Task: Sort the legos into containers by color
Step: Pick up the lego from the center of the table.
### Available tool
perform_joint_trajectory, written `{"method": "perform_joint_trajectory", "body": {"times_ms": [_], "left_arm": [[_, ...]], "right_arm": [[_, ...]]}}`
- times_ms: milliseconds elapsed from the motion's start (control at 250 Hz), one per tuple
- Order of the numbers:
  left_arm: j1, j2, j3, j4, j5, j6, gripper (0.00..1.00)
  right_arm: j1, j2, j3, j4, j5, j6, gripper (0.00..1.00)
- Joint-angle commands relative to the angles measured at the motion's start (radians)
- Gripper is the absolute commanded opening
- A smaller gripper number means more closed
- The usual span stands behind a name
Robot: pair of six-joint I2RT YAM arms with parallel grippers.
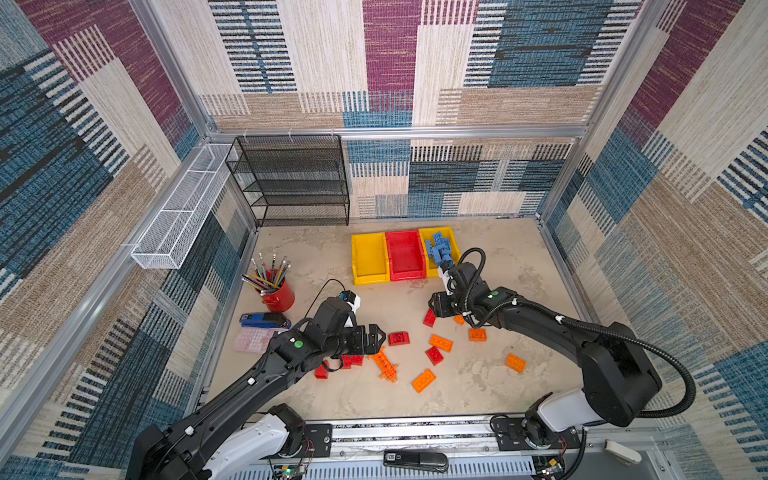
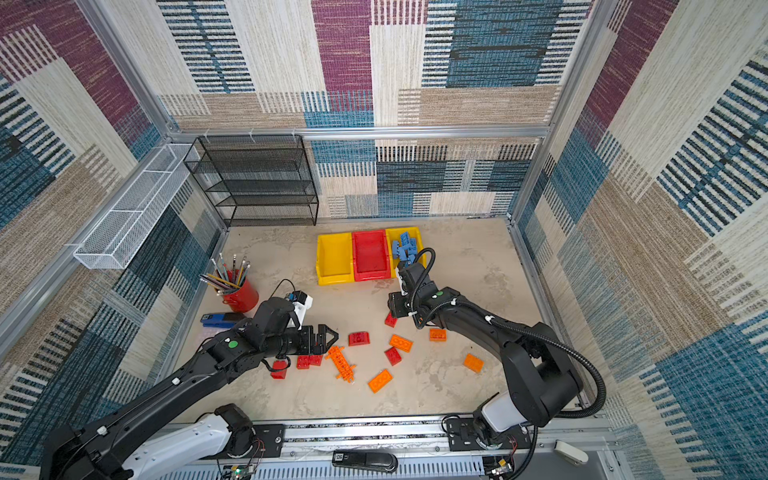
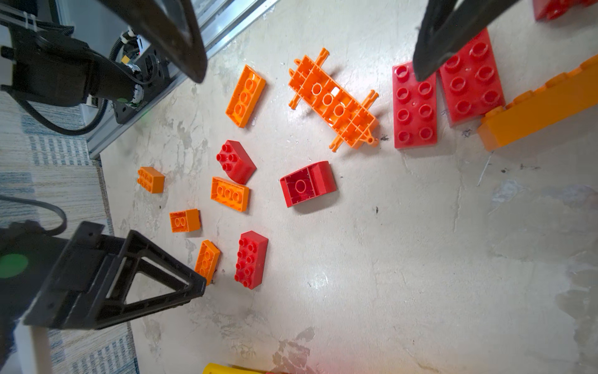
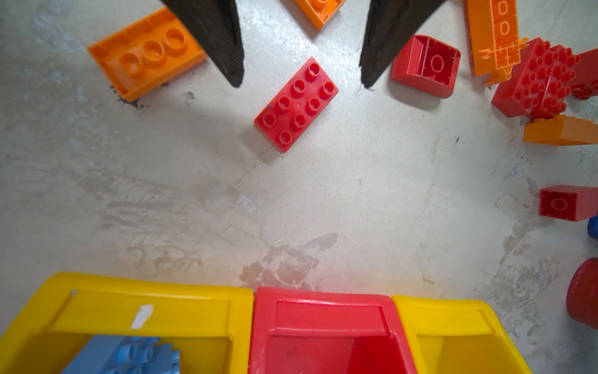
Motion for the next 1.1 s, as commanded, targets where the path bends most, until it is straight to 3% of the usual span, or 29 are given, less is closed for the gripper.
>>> {"method": "perform_joint_trajectory", "body": {"times_ms": [0,260,276,328,504,736,1096], "left_arm": [[-0.004,0.049,0.043,0.026,0.027,0.055,0.98],[-0.044,0.226,0.194,-0.072,-0.007,0.213,0.97],[-0.048,0.238,0.203,-0.076,-0.011,0.219,0.97],[-0.065,0.279,0.234,-0.086,-0.025,0.237,0.97],[-0.114,0.405,0.316,-0.071,-0.033,0.253,0.91],[-0.157,0.571,0.446,-0.044,-0.055,0.265,0.85],[-0.225,0.883,0.745,-0.133,-0.143,0.311,0.69]], "right_arm": [[0.000,-0.010,0.005,0.008,0.007,0.018,0.61],[-0.001,-0.063,0.011,-0.024,0.036,0.035,0.76],[-0.001,-0.066,0.012,-0.028,0.041,0.035,0.79],[-0.002,-0.079,0.011,-0.036,0.063,0.039,1.00],[-0.058,-0.126,-0.004,-0.065,0.154,0.063,0.99],[-0.292,-0.183,-0.020,-0.025,0.103,0.080,0.99],[-0.399,-0.192,0.011,0.014,-0.004,0.066,0.99]]}}
